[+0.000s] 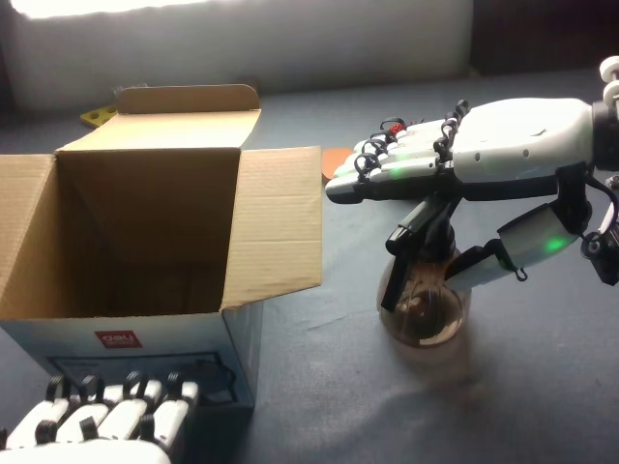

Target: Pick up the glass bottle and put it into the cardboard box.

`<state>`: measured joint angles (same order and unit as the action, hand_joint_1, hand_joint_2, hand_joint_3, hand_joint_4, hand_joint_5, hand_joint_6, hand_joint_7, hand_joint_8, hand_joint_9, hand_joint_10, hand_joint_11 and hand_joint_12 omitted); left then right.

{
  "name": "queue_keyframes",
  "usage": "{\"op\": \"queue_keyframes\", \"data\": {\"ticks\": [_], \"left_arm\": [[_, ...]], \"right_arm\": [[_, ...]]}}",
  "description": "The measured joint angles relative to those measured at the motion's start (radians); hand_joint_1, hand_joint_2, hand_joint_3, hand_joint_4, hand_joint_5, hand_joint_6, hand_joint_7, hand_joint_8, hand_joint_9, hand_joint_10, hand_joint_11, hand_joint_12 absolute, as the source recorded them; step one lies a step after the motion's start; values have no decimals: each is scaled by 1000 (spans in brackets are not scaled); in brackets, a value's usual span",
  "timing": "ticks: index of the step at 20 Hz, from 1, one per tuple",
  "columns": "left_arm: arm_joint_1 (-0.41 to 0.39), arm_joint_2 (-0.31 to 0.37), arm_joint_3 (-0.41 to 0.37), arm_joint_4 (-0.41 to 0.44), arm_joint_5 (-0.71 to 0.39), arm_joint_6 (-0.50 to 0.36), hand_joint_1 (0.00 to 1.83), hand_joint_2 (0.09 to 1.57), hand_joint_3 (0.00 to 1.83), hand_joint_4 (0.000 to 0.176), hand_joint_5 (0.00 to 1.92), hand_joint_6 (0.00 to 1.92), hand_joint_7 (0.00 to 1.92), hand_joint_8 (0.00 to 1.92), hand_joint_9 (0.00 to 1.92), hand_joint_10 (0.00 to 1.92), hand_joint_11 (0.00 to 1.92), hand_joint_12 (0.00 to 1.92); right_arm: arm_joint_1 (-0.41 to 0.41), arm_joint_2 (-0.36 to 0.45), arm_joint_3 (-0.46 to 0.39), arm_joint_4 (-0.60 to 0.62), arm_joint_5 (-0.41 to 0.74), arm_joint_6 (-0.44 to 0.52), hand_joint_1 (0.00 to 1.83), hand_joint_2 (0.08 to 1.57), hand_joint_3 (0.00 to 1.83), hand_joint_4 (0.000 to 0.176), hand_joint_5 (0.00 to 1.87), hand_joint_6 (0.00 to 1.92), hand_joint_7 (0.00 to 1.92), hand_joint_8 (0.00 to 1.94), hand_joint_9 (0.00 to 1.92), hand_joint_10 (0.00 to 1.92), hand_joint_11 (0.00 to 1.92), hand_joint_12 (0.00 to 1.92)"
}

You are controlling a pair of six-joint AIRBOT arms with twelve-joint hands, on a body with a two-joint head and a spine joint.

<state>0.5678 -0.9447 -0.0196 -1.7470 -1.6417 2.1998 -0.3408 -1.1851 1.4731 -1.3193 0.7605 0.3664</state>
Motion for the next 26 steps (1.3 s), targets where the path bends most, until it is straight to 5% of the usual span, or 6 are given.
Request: {"op": "queue_keyframes", "data": {"ticks": [18, 20, 22, 24, 26], "left_arm": [[123, -24, 34, 144, -17, -83, 346, 1295, 0, 0, 178, 2, 169, 2, 160, 4, 0, 615], [130, -24, 34, 146, -18, -89, 336, 1298, 0, 0, 173, 0, 165, 0, 155, 1, 0, 602], [130, -24, 34, 151, -19, -89, 312, 1306, 2, 0, 159, 1, 151, 1, 142, 1, 0, 534], [130, -30, 36, 162, -24, -100, 309, 1306, 2, 0, 166, 3, 153, 1, 141, 1, 0, 529], [141, -30, 36, 180, -24, -118, 304, 1306, 1, 0, 166, 3, 158, 3, 147, 3, 0, 526]], "right_arm": [[0, 0, 0, 0, 0, 4, 936, 1122, 0, 0, 0, 0, 56, 22, 77, 34, 0, 0], [0, 0, 0, 0, 0, 4, 1019, 1163, 0, 0, 170, 130, 349, 55, 163, 374, 0, 667], [0, 0, 0, 5, 0, 9, 1162, 1200, 0, 0, 298, 742, 622, 380, 278, 993, 0, 1612], [0, 1, 0, 8, 9, 15, 1195, 1226, 0, 0, 603, 1368, 878, 1061, 634, 1299, 429, 1823], [0, 2, 0, 18, 9, 13, 1228, 1228, 0, 0, 783, 1252, 1022, 1088, 967, 1309, 778, 1721]]}}
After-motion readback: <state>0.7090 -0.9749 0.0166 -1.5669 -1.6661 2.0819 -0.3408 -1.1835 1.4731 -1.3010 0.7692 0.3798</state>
